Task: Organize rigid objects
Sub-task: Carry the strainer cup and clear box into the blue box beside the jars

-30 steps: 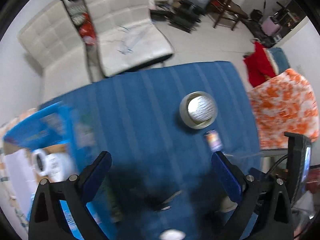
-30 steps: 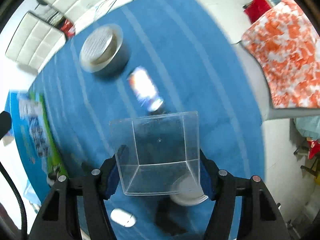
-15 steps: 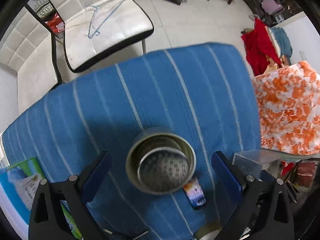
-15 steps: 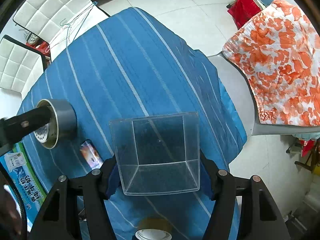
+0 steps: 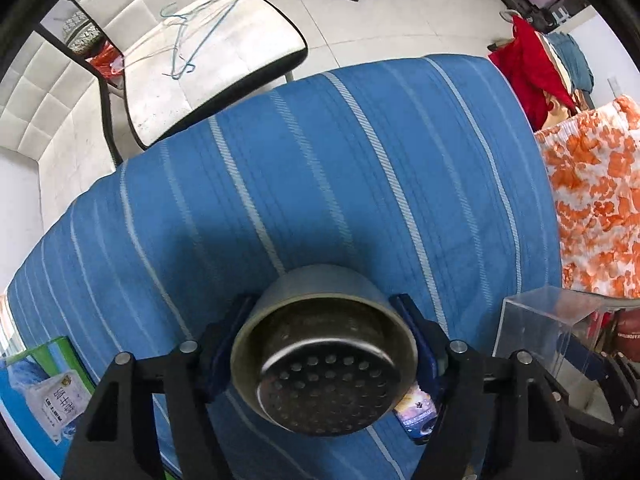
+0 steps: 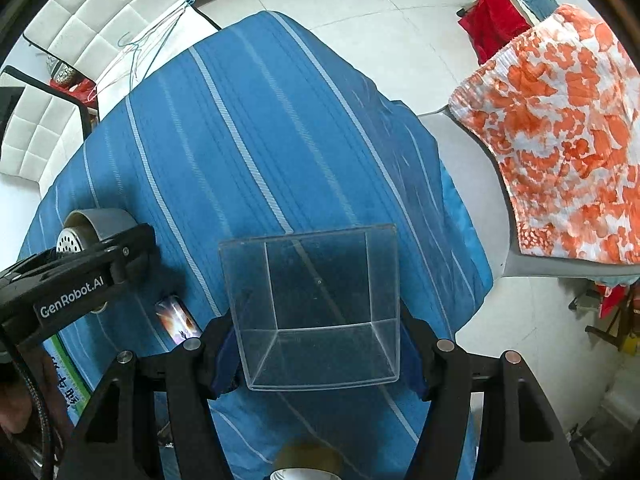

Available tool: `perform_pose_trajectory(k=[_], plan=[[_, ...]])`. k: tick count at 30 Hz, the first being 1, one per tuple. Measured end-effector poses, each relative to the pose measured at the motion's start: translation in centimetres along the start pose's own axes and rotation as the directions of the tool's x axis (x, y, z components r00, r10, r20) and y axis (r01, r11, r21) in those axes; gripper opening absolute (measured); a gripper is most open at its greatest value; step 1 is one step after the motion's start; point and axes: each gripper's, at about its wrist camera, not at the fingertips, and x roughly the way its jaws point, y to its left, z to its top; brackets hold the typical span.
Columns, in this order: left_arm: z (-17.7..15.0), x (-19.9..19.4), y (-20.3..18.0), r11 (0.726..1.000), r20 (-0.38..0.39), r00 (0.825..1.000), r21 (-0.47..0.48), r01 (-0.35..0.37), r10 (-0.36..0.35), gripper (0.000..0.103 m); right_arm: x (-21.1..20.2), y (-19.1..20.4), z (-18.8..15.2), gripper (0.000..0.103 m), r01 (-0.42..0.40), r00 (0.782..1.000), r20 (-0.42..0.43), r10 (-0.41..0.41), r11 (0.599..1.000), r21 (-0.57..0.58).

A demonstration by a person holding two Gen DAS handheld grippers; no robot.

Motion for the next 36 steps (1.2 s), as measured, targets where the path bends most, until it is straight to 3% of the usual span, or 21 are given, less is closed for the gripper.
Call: perform_pose_trajectory(k=[9,16,20,27,36], plan=[[-3.0,-2.9,1.5,1.000,0.092,0.996,-0.009,0.007,-0.006,0.069,-1.6,1.5,-1.5,0.068,0.000,1.000,0.022,0.001,0.999,-0.048],[-7.4,-7.3,4.3,0.995,0.173,0.982,-0.060,0.084,-0.073,0.069,-4.7,4.1,-4.2,0.068,-0.039,0.997,0.058,0.044,0.996,-0.085],[-10.3,-10.7,6.7,0.984,0.231,0.965,-0.098,0.150,-0.124,0.069,-7.3,6.3,-6.3,0.068,-0.083,0.992,0.084,0.093,0.990,-0.117],[-16.1,-16.8,13.5,0.960,0.342,0.928,-0.174,0.219,-0.150,0.069,-12.2,12.4,-10.6,0.068,-0.165,0.974,0.120,0.191,0.966,-0.197],[-24.1,-20.4,25.5,0.922,0.401,0.914,-0.328,0.207,-0.063,0.069,-16.4,25.0,-16.9,0.068,-0.233,0.948,0.119,0.294,0.902,-0.364]])
